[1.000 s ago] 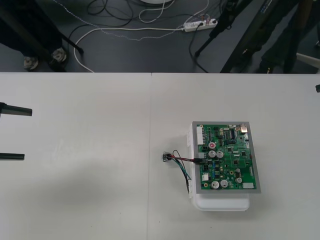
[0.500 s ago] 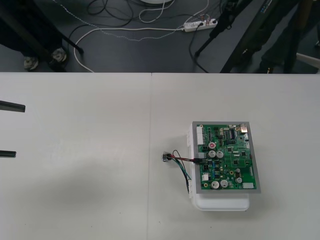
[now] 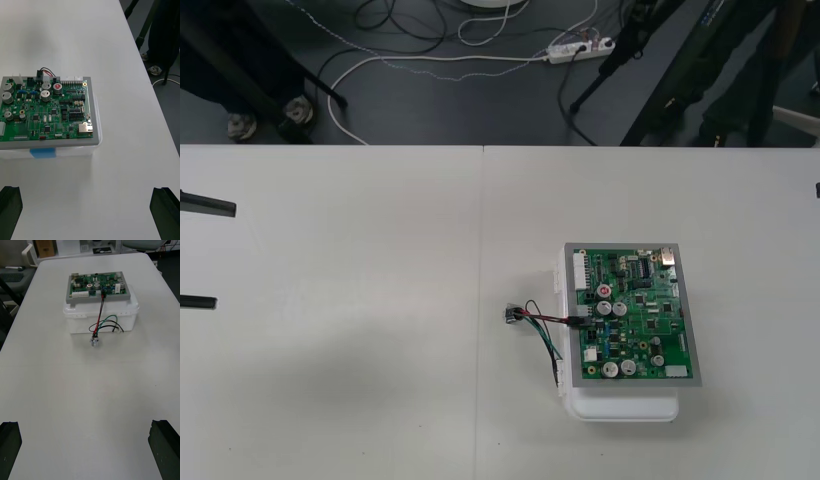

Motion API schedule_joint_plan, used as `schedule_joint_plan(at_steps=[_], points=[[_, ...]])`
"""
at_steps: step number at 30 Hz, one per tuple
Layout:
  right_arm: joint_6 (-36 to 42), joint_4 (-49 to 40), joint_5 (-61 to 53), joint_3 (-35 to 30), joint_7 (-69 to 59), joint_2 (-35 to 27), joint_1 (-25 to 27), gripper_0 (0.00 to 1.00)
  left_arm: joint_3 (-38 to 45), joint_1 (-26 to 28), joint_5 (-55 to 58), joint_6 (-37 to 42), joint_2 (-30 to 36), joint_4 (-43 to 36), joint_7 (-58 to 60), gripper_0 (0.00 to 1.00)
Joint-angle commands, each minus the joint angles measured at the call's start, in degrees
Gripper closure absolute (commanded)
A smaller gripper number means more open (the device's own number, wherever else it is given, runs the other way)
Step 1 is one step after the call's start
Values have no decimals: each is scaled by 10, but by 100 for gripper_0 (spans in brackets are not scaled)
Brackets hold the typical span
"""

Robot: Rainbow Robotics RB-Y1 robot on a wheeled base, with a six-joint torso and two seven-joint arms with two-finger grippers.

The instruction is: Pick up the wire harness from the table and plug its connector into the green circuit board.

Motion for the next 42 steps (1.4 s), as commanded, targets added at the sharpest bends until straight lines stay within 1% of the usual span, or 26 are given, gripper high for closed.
schedule_joint_plan(at_steps=[1, 16, 22, 26, 42], points=[[-4, -14, 10, -12, 30, -16, 8, 0, 17, -19, 7, -25, 25, -21, 42, 0], [-4, -1, 24, -12, 32, -14, 9, 0, 15, -19, 5, -25, 21, -26, 47, 0], [-4, -2, 24, -12, 37, -14, 10, 0, 14, -18, -6, -25, 21, -26, 63, 0], [-4, 2, 27, -8, 39, -14, 10, 0, 15, -15, -7, -25, 21, -25, 99, 0], [-4, 8, 29, -6, 39, -15, 9, 0, 11, -6, -18, -25, 21, -28, 109, 0]])
